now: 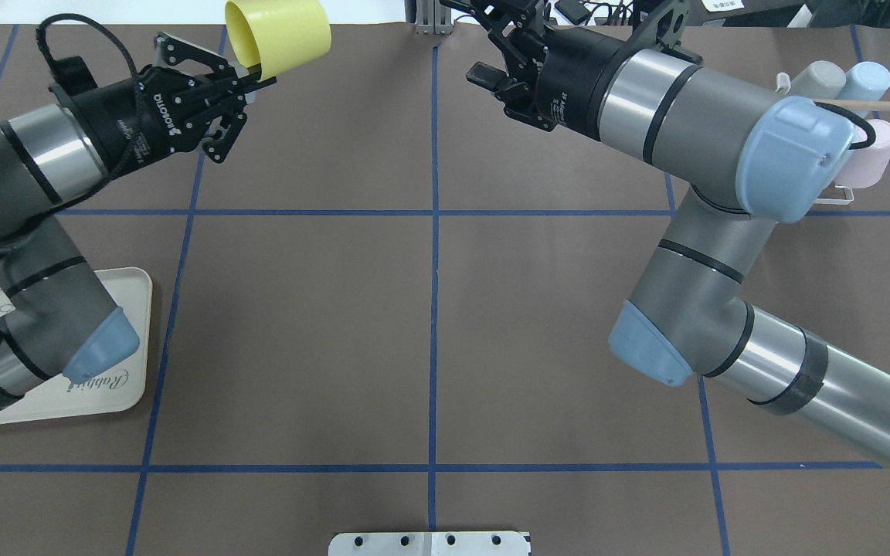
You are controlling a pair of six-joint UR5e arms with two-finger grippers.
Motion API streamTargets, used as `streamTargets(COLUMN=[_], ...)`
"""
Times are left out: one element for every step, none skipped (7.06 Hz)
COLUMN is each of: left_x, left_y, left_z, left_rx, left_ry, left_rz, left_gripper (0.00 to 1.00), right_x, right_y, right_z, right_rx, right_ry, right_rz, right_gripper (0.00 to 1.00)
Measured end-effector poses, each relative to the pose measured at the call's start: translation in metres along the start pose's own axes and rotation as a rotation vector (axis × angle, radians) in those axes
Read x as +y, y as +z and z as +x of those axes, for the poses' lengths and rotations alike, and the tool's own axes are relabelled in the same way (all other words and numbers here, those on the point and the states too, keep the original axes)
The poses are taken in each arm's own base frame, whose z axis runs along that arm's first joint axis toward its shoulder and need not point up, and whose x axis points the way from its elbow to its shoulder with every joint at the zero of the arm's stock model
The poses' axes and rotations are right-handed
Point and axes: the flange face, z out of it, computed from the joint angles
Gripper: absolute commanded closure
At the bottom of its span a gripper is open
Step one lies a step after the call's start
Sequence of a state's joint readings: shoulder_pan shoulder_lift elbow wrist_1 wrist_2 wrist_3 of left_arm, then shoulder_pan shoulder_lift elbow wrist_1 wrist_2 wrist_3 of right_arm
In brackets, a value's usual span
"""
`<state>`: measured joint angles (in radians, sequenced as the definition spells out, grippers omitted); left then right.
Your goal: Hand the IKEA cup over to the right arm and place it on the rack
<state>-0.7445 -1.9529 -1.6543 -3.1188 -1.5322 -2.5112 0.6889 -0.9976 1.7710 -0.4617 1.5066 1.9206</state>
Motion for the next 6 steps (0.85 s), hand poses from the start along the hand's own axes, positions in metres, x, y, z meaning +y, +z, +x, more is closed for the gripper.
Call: streamTargets(left_x=[0.004, 0.007, 0.011, 0.017, 0.024, 0.032], left_y=[0.013, 0.027, 0.038, 0.044, 0.048, 0.050], left_z=[-0.012, -0.027, -0.039, -0.044, -0.049, -0.055], left_rx=[0.085, 0.151, 0.187, 0.204, 0.209, 0.208], left_ry=[-0.111, -0.196, -0.243, -0.265, -0.278, -0.289], left_rz=[-0.035, -0.070, -0.096, -0.116, -0.135, -0.154], left_gripper=[1.00, 1.00, 1.00, 1.00, 1.00, 1.00], right_x=[0.000, 0.001, 0.003, 0.006, 0.008, 0.011], right_y=[0.000, 0.002, 0.003, 0.004, 0.006, 0.006], right_z=[0.002, 0.004, 0.007, 0.009, 0.011, 0.012], right_rx=[-0.005, -0.004, 0.000, 0.003, 0.006, 0.009], right_ry=[0.003, 0.004, 0.005, 0.006, 0.008, 0.009], right_rz=[0.000, -0.001, -0.005, -0.009, -0.013, -0.017], right_gripper=[0.01, 0.01, 0.01, 0.01, 0.01, 0.01])
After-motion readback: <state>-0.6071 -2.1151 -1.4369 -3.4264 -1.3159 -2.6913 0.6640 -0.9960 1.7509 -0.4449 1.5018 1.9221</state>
